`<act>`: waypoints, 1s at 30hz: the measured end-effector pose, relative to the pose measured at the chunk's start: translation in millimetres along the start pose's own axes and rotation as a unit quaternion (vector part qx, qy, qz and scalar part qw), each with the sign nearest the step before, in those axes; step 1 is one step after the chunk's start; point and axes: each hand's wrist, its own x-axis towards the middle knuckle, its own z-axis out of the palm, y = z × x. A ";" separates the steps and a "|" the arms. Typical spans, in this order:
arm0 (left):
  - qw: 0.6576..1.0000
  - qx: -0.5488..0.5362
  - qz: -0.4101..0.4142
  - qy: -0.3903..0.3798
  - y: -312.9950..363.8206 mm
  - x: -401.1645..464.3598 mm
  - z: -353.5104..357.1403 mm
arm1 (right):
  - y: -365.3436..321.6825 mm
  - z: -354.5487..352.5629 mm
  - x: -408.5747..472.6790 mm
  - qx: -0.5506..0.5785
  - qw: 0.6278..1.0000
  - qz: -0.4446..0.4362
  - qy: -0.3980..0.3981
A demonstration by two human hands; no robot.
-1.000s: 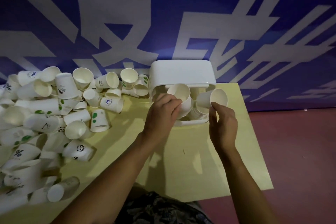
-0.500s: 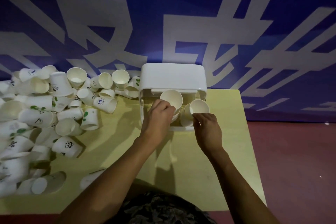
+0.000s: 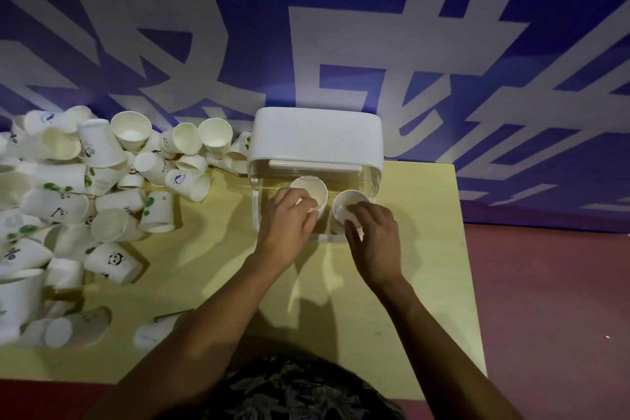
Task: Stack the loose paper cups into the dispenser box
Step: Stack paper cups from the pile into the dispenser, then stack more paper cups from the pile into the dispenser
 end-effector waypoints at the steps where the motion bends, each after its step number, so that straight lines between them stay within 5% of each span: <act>1: 0.999 -0.020 -0.018 0.031 1.6 -2.4 -0.3 | -0.8 -1.8 -2.2 0.038 0.998 0.033 0.030; 3: 0.988 -0.080 -0.094 0.087 4.0 -10.3 -0.5 | -4.4 -6.6 -7.3 0.127 0.979 0.145 0.066; 5: 0.950 -0.183 -0.225 0.114 3.5 -17.2 4.0 | -2.0 -4.6 -9.4 0.231 0.930 0.287 0.009; 6: 0.909 -0.259 -0.312 0.093 2.6 -17.0 6.4 | -0.3 -2.4 -8.2 0.286 0.893 0.345 -0.041; 9: 0.698 -0.529 -0.481 -0.031 -2.2 -7.0 11.4 | 8.2 10.8 -6.0 0.458 0.777 0.413 -0.126; 11: 0.640 -0.597 -0.478 -0.070 -9.8 -0.8 15.3 | 9.2 17.3 -2.1 0.535 0.737 0.390 -0.137; 24: 0.656 -0.625 -0.417 -0.074 -23.6 63.0 32.0 | -2.1 34.5 68.2 0.568 0.737 0.362 -0.053; 30: 0.698 -0.588 -0.400 -0.087 -22.6 61.9 28.5 | 4.2 45.6 84.3 0.561 0.743 0.364 -0.034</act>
